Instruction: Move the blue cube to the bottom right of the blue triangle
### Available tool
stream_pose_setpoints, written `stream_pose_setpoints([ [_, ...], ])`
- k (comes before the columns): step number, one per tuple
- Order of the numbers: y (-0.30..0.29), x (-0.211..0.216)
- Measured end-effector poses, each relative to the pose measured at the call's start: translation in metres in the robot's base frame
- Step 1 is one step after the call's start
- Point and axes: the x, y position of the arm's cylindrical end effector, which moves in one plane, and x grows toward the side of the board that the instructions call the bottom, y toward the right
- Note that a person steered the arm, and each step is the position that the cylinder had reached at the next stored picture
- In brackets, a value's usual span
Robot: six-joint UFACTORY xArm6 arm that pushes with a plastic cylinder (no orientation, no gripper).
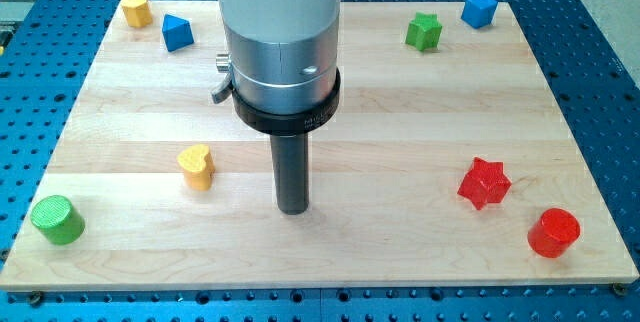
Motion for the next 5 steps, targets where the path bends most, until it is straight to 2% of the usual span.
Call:
stream_pose_setpoints([
  [3,-0.002,0.0],
  [4,-0.015,-0.015],
  [5,-0.019,-0.07],
])
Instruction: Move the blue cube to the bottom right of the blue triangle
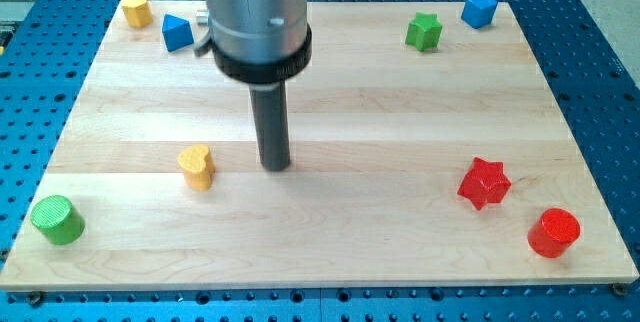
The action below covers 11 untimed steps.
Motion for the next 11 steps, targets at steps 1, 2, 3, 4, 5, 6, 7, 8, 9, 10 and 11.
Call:
stream_pose_setpoints([
  [1,0.02,-0.066],
  [2,0.062,-0.081],
  [3,0.031,-0.089],
  [4,0.063,-0.092],
  [5,0.181,-0.125],
  [6,0.259,-0.176],
  [7,0.307,-0.226],
  [8,0.315,-0.257],
  [9,0.264,-0.251],
  [10,0.31,-0.243],
  [11,0.325,-0.278],
])
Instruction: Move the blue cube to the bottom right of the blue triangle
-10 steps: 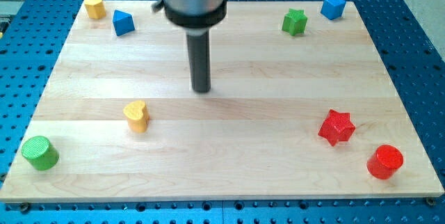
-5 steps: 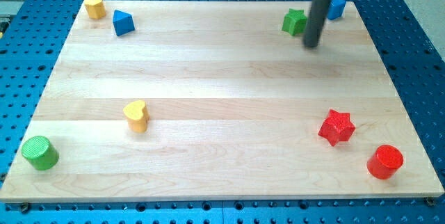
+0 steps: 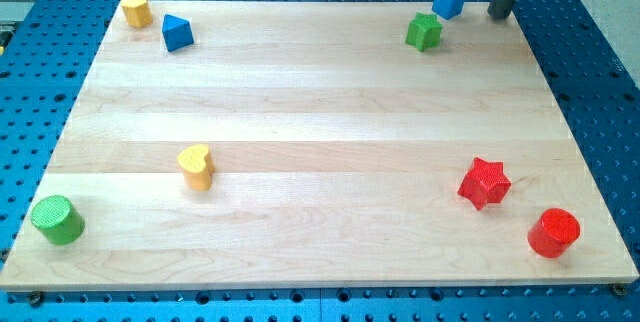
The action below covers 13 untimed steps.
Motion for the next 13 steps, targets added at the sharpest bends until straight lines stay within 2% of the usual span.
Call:
stream_pose_setpoints([
  [1,-0.034,-0.004],
  [4,-0.277,0.052],
  [5,-0.262,0.018],
  [6,-0.325,0.025],
  [7,-0.362,0.065],
  [8,-0.295,0.047],
  [9,-0.343,0.102],
  [10,-0.413,0.114],
  [11,-0.405,0.15],
  [12,-0.462,0.172],
  [13,-0.457,0.138],
])
